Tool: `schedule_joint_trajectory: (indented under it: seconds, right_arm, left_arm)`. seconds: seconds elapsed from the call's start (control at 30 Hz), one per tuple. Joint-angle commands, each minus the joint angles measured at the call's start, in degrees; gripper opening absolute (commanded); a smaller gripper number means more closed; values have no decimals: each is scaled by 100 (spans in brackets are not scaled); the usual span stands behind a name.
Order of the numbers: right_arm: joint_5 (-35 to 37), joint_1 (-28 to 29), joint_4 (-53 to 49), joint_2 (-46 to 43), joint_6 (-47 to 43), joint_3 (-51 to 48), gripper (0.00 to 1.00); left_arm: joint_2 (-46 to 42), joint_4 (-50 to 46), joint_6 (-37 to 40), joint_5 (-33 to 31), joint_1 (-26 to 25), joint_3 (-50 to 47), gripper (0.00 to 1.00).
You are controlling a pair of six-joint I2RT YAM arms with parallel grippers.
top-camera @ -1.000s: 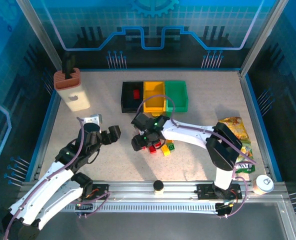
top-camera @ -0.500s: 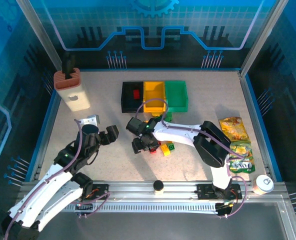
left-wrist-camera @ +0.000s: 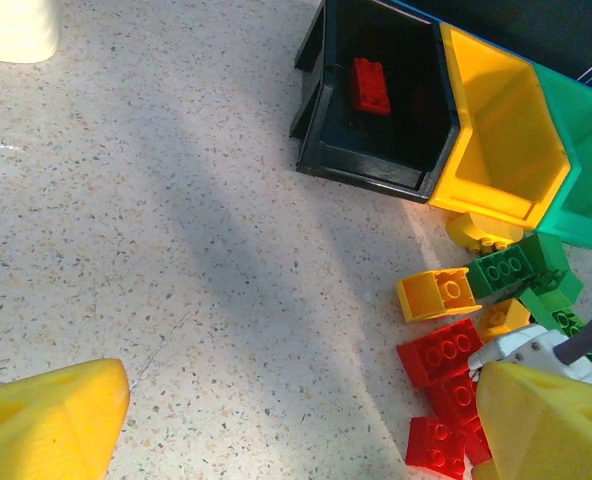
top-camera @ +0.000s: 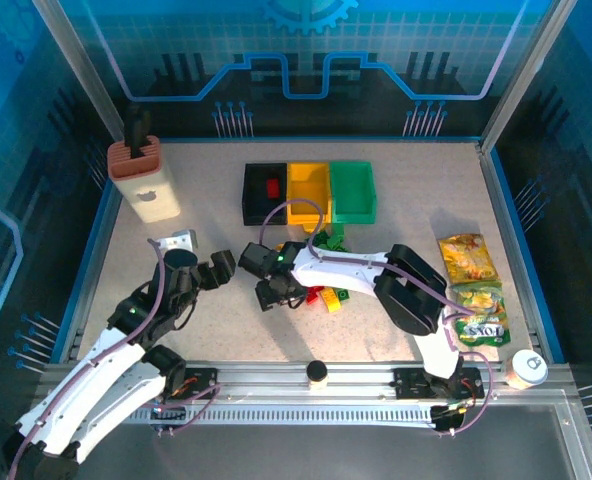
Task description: Sort the legos into containers by color
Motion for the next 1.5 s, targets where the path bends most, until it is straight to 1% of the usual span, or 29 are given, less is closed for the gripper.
schedule_joint_trajectory:
  seconds: [0.0,0.17,0.33,0.53,0.87,1.07,1.27,1.47]
  right_arm:
    - [320,18,-366,121,264,-11,68]
    - [461,-52,-353,183,318,-29,68]
    - [590,-102,-366,421,260,187,68]
    - [766,-172,-353,609,246,301,63]
    - [864,-127,-400,768,122,423,50]
    - [966,-32,-543,716,97,492,38]
    - [1134,41,-631,485,56,545,35]
    - [1323,41,-778,316,-181,855,35]
  left_arm:
    - [-116,-50,-71,-185,-34,-77,91]
    - [-75,-30,-60,-199,-34,-11,91]
    - [-53,-32,-77,-227,-33,27,90]
    - [-35,-66,-60,-223,-34,76,90]
    - [-5,-128,-95,-245,-35,51,90]
    - [-5,-74,-81,-276,-34,9,90]
    - [-23,-74,-51,-304,-35,2,90]
    - [-83,-140,-79,-302,-29,-13,90]
